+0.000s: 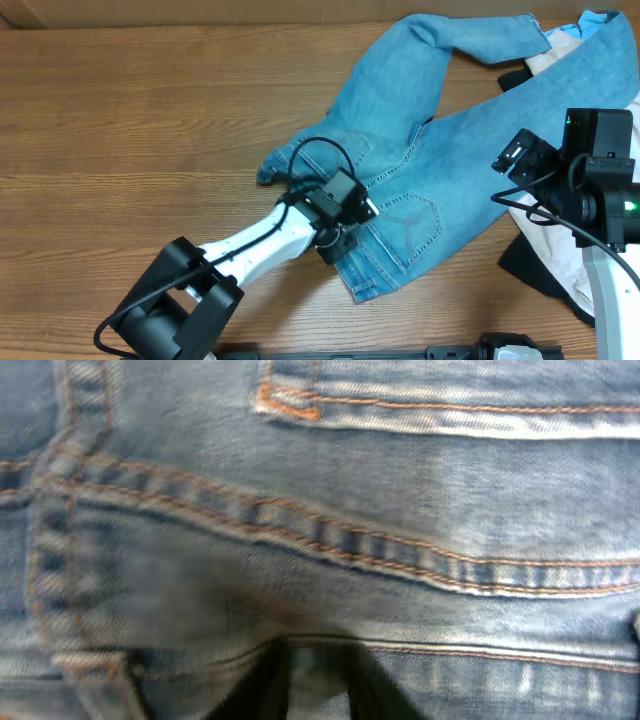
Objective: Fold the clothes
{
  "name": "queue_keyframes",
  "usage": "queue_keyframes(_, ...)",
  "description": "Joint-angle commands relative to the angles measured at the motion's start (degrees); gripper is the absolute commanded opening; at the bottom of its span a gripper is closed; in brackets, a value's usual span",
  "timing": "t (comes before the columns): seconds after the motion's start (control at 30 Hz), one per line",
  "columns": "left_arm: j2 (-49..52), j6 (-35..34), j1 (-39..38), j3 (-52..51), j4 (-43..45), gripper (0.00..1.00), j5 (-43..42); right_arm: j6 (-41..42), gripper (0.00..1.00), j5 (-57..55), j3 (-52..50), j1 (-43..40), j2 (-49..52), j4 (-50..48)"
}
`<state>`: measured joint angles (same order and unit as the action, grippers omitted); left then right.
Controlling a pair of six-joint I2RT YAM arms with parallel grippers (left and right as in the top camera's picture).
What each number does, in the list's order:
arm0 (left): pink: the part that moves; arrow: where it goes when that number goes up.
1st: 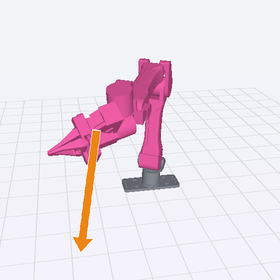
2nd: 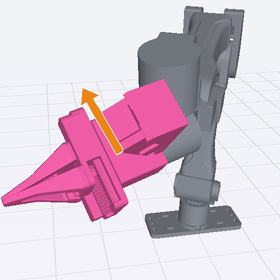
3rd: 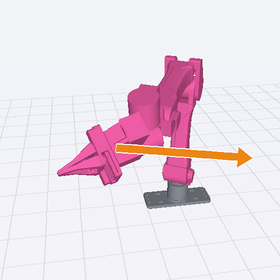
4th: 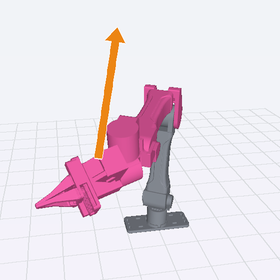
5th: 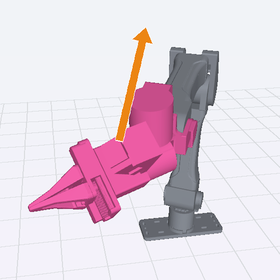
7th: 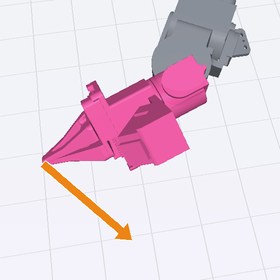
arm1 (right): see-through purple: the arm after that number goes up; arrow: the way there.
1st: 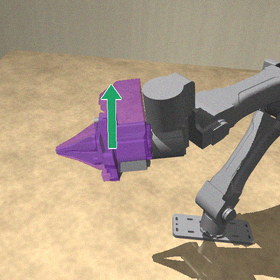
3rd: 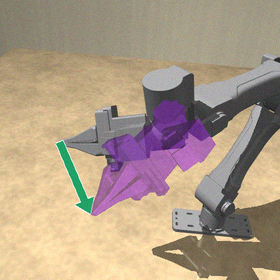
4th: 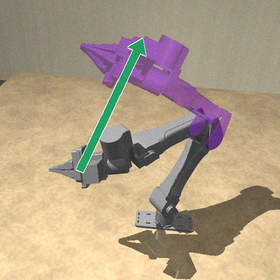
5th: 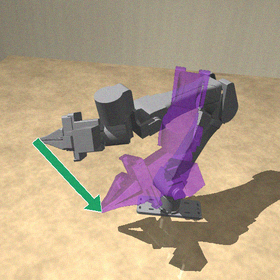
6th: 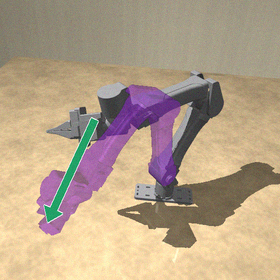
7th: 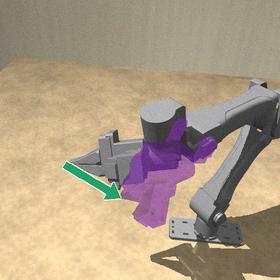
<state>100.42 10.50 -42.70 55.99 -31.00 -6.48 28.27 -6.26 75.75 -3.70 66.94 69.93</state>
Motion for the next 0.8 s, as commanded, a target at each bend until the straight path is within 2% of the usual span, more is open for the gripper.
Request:
queue_keyframes(0.0,0.6,-4.3,1.3,1.2,0.9,0.47,2.9,-0.2,1.00,-0.1,1.2,-0.3,-0.2,-0.2)
queue_keyframes(0.03,0.6,-5.4,1.4,1.2,1.3,0.52,3.7,-0.2,1.00,-0.2,1.2,-0.3,-0.2,-0.2)
queue_keyframes(0.23,1.0,-11.0,3.8,1.1,2.8,0.52,2.2,-0.2,1.00,-0.1,1.2,-0.3,-0.2,0.1)
queue_keyframes(0.5,7.6,-13.2,9.7,1.1,3.0,0.38,2.4,-0.2,1.00,-0.1,1.2,-0.3,-0.2,0.1)
queue_keyframes(0.77,8.3,-15.9,22.9,1.2,2.9,0.36,3.6,-0.2,1.00,-0.2,1.2,-0.3,-0.2,0.0)
